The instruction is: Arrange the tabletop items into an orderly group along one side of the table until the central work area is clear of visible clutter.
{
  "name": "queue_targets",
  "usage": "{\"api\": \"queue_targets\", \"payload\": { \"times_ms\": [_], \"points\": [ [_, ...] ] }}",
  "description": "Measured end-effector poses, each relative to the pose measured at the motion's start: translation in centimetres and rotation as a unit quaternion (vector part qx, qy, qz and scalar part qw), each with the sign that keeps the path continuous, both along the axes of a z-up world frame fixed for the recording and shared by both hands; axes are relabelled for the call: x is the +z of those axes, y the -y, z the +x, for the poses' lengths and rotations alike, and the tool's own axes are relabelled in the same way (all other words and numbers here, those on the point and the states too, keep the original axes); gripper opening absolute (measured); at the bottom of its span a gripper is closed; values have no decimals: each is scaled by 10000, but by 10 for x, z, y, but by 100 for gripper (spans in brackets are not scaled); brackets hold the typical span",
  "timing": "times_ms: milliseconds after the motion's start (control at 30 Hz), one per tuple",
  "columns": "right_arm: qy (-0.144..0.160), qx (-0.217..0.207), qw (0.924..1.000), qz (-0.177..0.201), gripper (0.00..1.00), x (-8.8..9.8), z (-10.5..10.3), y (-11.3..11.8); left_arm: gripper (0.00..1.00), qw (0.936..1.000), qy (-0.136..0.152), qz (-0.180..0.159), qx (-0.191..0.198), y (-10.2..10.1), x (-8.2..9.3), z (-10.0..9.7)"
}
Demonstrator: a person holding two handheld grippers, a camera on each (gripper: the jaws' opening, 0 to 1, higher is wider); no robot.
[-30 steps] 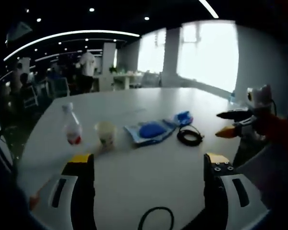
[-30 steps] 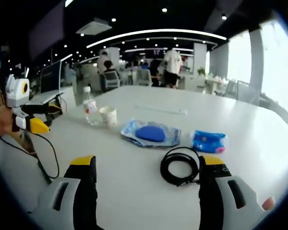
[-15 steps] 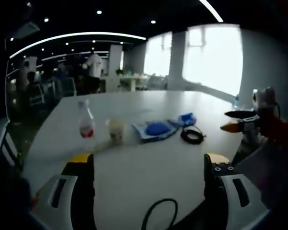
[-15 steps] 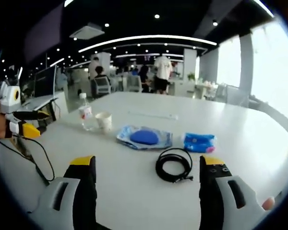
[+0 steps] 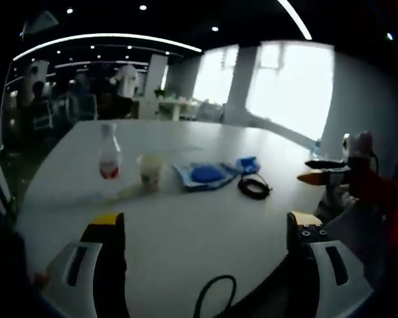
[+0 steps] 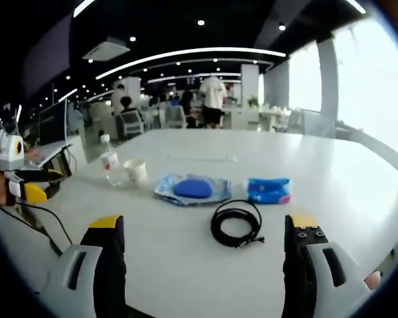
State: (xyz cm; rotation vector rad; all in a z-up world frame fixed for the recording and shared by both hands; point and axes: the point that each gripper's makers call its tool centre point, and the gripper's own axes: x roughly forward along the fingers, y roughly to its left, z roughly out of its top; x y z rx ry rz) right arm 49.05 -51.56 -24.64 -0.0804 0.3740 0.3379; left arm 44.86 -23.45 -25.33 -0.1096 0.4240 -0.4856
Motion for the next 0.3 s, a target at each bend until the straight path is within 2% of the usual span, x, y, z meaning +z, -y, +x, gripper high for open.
{"api": "queue_targets", "payload": {
  "times_ms": [33, 167, 300],
  "points": [
    [8, 12, 10000, -2, 100, 0, 0, 0, 99, 9999, -5, 30, -148, 1, -1, -2],
    [72, 118, 9999, 40, 100, 0, 0, 3, 99, 9994, -36, -151, -294, -7, -2, -3],
    [179, 45, 9998, 108, 100, 1, 2, 16, 99, 9989, 84, -397, -247, -13, 5, 2]
  ]
}}
